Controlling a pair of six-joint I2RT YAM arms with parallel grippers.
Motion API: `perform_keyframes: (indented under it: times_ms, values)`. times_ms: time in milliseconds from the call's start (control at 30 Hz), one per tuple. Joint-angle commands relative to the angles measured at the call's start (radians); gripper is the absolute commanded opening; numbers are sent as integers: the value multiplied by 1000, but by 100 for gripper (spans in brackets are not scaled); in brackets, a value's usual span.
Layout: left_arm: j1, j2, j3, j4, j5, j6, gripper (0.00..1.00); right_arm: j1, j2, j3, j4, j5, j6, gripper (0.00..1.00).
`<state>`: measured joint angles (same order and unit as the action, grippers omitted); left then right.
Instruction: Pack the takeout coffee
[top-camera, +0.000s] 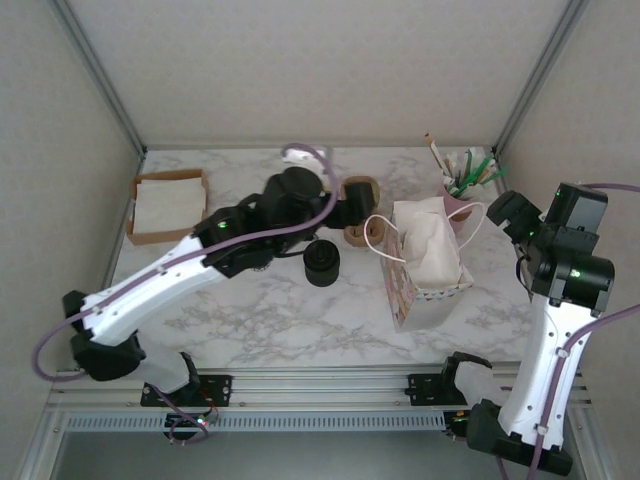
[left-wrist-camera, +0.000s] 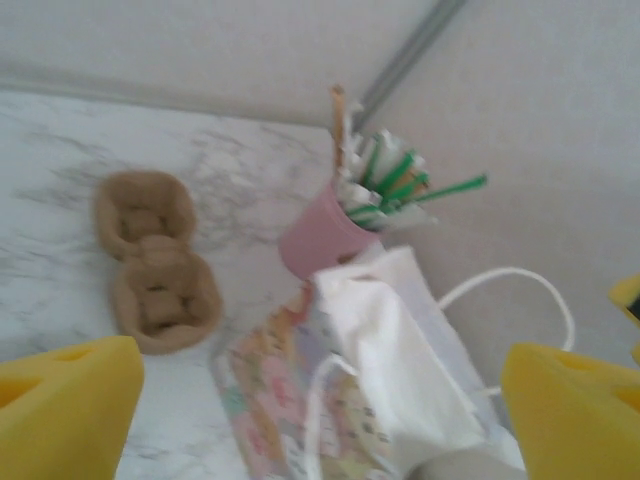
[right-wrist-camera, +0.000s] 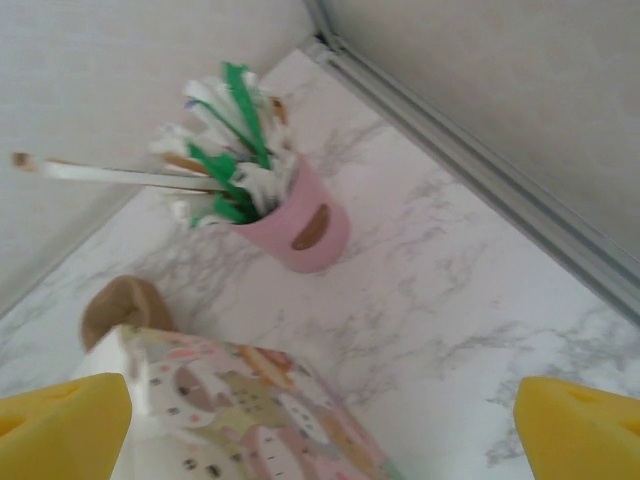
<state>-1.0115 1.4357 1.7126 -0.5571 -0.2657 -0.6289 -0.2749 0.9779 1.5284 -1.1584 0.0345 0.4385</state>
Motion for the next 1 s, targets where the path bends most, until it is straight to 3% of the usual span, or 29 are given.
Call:
perform_keyframes:
  times_ms: [0,200,467,767,967]
  values:
    - [77,-124,-122,42,-73,-5,100,-35,10,-74,17,49,24,99]
    - [273,-335,-366,61,-67,-15,100,-113,4,-251,97,36,42,99]
    - [452,-536,-623,88,-207,-11,100,-126,34,-541,265,-32,63,99]
    - [616,-594,-856,215,-299,5,100,-120,145,-691,373,-183,55,99]
    - [761,-622,-1066,427,-249,84,100,-42,215,-718,415,-234,67,99]
